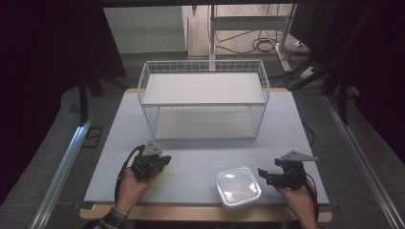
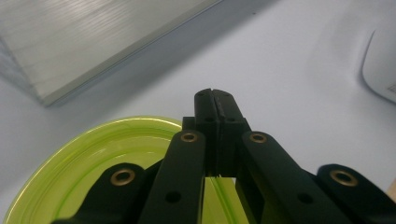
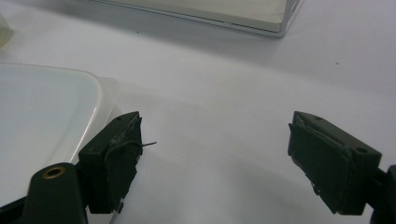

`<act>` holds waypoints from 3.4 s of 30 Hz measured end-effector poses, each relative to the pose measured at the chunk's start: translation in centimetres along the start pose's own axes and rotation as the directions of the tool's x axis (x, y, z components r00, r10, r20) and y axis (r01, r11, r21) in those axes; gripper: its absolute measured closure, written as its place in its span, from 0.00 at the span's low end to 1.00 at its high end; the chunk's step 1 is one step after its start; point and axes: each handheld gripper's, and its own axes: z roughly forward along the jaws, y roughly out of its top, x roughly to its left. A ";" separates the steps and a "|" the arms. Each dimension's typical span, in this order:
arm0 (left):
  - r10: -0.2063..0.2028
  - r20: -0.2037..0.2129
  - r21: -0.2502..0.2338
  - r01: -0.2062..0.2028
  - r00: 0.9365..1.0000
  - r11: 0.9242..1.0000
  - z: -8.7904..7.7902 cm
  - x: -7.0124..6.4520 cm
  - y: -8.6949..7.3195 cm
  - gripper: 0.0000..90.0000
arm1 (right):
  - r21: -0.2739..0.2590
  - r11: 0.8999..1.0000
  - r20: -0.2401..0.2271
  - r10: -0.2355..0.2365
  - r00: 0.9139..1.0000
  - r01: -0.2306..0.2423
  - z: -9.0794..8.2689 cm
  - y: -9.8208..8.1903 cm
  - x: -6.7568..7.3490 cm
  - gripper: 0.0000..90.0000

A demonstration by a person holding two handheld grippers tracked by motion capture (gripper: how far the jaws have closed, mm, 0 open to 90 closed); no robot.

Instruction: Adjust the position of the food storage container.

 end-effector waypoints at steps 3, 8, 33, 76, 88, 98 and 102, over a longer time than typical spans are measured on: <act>-0.018 -0.008 0.003 0.018 1.000 1.000 -0.6 0.5 -0.6 1.00 | 0.000 1.000 0.001 -0.001 1.000 0.001 0.0 0.0 0.0 0.20; -0.044 -0.009 -0.011 0.043 0.999 0.999 -1.2 1.4 -1.3 1.00 | 0.002 1.000 0.001 -0.003 1.000 0.003 0.0 0.0 0.1 0.20; 0.140 0.299 -0.066 -0.126 0.944 0.990 3.2 -11.2 -0.5 1.00 | 0.175 0.983 -0.118 -0.042 0.992 0.062 -3.8 -2.2 3.4 0.98; -0.017 0.324 -0.022 0.026 0.946 0.999 2.8 -9.9 -1.0 1.00 | 0.178 0.984 -0.218 0.021 0.976 0.019 -1.5 -1.7 7.1 0.99; -0.075 0.219 -0.020 0.081 0.973 0.997 2.6 -6.5 -0.8 1.00 | 0.173 0.984 -0.235 -0.006 0.972 0.048 2.6 1.5 7.8 0.99; -0.091 0.161 -0.018 0.095 0.983 0.995 2.6 -4.9 -0.5 1.00 | 0.177 0.981 -0.238 -0.032 0.971 0.075 4.9 3.1 8.4 0.99; -0.091 0.166 -0.021 0.096 0.982 0.995 2.9 -4.7 -0.5 1.00 | 0.168 0.983 -0.238 -0.035 0.971 0.077 5.1 3.0 8.2 0.99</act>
